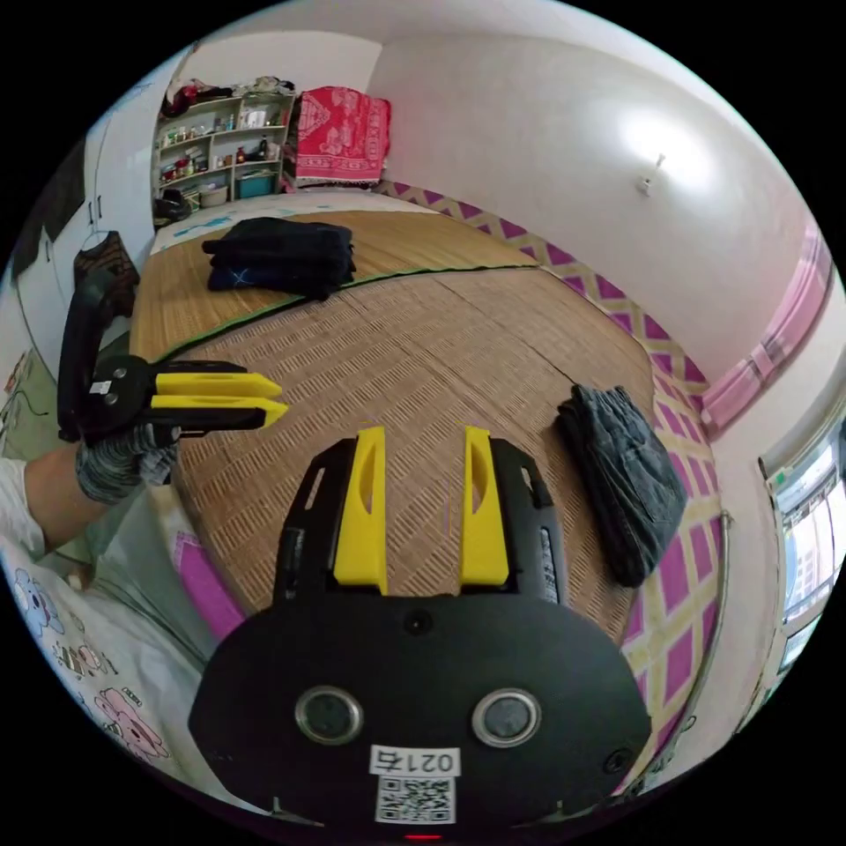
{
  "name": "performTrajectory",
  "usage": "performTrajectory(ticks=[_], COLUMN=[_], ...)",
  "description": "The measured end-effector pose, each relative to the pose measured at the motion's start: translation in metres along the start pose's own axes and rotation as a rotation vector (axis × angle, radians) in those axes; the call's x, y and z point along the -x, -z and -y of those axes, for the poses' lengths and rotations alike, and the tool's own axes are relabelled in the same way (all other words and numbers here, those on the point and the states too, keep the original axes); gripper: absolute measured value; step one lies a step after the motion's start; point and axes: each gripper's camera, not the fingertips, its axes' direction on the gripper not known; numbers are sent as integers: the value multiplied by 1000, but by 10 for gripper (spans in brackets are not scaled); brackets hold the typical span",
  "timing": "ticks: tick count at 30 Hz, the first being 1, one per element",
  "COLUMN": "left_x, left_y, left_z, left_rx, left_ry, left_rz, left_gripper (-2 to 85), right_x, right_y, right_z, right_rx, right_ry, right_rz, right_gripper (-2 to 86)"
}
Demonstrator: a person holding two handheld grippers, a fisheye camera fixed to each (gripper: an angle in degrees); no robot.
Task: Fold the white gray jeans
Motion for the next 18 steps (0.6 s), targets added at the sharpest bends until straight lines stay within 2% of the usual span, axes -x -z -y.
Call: performTrajectory(ticks=[13, 18], left_x=[-62, -65], left_y=[-54, -73], left_z=[-10, -10], left_rx=[31, 48], left_ry=[-51, -29], left_rz=[-8, 15], left_gripper=[60, 57], right_x=[-46, -96], right_y=[-38, -78], right_z=[12, 37], right_rx=[65, 64], right_ry=[-44, -76], right_rz=[-104, -227], right_gripper=[129, 133])
